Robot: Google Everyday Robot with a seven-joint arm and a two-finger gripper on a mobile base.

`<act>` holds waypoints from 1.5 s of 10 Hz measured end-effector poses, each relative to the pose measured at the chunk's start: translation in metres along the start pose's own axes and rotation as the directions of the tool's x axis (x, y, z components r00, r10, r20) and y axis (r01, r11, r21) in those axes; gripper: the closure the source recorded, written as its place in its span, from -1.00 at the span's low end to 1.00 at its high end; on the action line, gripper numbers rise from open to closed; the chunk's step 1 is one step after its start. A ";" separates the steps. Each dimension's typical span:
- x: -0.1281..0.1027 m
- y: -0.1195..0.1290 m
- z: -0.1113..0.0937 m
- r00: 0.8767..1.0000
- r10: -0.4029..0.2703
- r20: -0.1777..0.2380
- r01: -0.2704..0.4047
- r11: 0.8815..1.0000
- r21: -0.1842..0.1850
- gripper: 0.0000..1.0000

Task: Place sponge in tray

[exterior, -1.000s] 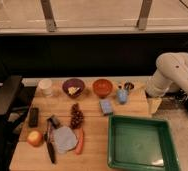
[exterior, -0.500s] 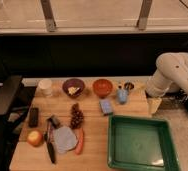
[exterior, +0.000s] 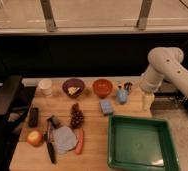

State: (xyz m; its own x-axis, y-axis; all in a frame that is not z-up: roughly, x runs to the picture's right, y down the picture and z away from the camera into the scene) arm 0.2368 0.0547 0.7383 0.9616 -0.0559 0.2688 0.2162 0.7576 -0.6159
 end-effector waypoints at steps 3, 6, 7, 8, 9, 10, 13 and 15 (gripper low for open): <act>-0.072 -0.024 0.026 0.984 -0.171 0.051 0.174 0.984 -0.044 -0.60; -0.116 -0.030 0.047 0.855 -0.514 0.065 0.516 0.857 -0.017 -0.60; -0.121 -0.031 0.051 0.807 -0.588 0.057 0.589 0.808 -0.004 -0.60; -0.127 -0.031 0.056 0.750 -0.659 0.050 0.660 0.752 0.007 -0.60; -0.134 -0.032 0.060 0.695 -0.718 0.043 0.718 0.696 0.016 -0.60; -0.135 -0.032 0.062 0.674 -0.737 0.040 0.737 0.675 0.018 -0.60; -0.133 -0.033 0.061 0.688 -0.726 -0.015 0.726 0.688 -0.006 -0.60; -0.127 -0.041 0.065 0.648 -0.745 -0.158 0.751 0.660 -0.031 -0.60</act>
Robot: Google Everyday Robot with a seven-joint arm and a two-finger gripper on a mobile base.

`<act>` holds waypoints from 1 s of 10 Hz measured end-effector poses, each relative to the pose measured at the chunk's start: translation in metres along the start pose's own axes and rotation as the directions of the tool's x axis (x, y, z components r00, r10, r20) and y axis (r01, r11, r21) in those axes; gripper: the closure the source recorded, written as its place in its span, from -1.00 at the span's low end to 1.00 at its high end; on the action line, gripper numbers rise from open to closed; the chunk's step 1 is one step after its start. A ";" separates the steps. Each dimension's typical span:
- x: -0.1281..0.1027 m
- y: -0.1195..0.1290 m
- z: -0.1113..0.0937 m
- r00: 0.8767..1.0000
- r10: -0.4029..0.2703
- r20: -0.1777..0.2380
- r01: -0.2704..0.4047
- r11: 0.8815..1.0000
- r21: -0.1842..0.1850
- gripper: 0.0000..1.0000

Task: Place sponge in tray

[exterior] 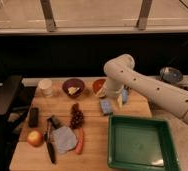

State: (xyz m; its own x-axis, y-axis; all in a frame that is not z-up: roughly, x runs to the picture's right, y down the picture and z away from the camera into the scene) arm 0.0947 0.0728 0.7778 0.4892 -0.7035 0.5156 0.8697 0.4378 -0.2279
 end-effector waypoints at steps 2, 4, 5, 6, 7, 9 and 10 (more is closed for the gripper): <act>0.010 0.003 0.007 0.999 -0.023 -0.034 0.022 1.000 -0.019 -0.60; 0.021 0.010 0.025 0.999 -0.029 -0.014 0.029 0.999 -0.040 -0.60; 0.024 0.013 0.035 1.000 -0.030 0.002 0.030 0.998 -0.049 -0.60; 0.029 0.016 0.049 0.999 -0.024 0.032 0.026 0.998 -0.056 -0.60; 0.033 0.018 0.057 0.998 -0.016 0.054 0.019 0.998 -0.055 -0.60; 0.041 0.018 0.066 0.996 -0.005 0.086 0.009 0.999 -0.042 -0.60; 0.044 0.015 0.071 0.993 -0.002 0.121 0.004 1.000 -0.019 -0.60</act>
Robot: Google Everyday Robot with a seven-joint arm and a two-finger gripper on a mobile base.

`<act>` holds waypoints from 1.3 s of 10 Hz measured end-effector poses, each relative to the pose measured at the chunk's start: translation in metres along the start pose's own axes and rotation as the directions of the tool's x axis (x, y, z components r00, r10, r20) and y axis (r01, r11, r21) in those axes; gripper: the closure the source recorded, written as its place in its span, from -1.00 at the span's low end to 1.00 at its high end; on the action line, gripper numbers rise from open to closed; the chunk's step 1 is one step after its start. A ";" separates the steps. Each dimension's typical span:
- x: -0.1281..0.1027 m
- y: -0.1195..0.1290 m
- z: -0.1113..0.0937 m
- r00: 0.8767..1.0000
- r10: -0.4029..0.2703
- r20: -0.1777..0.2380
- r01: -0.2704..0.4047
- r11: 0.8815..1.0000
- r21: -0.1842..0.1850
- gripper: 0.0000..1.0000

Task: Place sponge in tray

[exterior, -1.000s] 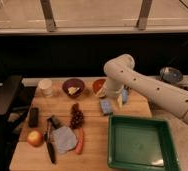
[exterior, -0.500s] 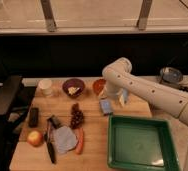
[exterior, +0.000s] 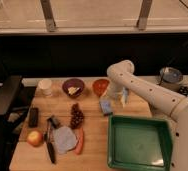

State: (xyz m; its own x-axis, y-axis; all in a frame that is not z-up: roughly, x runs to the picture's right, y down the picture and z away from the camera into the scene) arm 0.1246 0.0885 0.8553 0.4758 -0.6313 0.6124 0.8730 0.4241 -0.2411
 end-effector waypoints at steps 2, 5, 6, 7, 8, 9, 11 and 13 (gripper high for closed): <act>0.002 -0.004 0.003 0.998 -0.006 0.063 0.003 0.999 0.050 -0.60; 0.001 -0.006 0.003 0.998 -0.010 0.068 0.006 0.999 0.054 -0.60; 0.001 -0.004 0.004 0.998 -0.011 0.064 0.008 0.999 0.050 -0.60; 0.000 -0.008 0.007 0.998 -0.039 0.055 0.038 0.999 0.025 -0.60; -0.003 -0.016 0.014 0.996 -0.070 0.048 0.070 0.998 0.004 -0.60; -0.006 -0.025 0.020 0.995 -0.088 0.047 0.088 0.996 0.001 -0.60; -0.004 -0.025 0.035 0.993 -0.112 0.042 0.113 0.993 -0.018 -0.60; -0.003 -0.029 0.044 0.990 -0.135 0.037 0.136 0.991 -0.015 -0.60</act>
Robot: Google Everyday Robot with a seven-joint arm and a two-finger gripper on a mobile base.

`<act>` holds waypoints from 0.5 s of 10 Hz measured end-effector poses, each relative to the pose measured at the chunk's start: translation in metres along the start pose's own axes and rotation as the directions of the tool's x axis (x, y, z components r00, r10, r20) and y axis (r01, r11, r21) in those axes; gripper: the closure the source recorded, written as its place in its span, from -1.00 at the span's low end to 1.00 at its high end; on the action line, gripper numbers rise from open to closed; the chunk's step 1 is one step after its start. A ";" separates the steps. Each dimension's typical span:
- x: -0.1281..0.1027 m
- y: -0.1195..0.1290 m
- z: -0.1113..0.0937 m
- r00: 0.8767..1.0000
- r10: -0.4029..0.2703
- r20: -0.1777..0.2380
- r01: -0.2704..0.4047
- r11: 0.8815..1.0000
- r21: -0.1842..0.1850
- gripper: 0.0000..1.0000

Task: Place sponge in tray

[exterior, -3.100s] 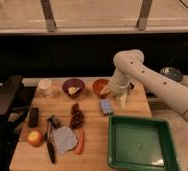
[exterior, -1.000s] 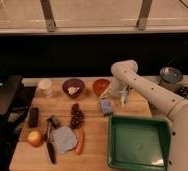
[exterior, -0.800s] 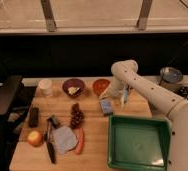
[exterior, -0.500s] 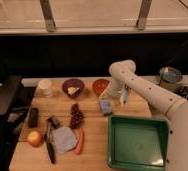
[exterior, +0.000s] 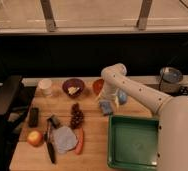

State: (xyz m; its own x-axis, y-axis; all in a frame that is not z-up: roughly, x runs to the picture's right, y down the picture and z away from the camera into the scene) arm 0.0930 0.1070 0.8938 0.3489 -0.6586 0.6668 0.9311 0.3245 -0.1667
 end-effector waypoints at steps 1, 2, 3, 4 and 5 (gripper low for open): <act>0.001 0.001 0.010 1.000 -0.001 0.007 0.001 1.000 0.004 -0.60; 0.002 0.003 0.018 1.000 0.004 0.016 -0.004 1.000 0.007 -0.60; 0.002 0.006 0.027 0.999 0.011 0.030 -0.011 1.000 0.011 -0.55; 0.002 0.009 0.033 0.999 0.015 0.039 -0.016 1.000 0.015 -0.39; 0.001 0.011 0.035 0.999 0.019 0.044 -0.019 1.000 0.018 -0.20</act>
State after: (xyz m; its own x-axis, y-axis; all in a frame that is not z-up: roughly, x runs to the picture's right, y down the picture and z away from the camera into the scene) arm 0.0998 0.1341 0.9183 0.3612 -0.6223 0.6945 0.9221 0.3491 -0.1667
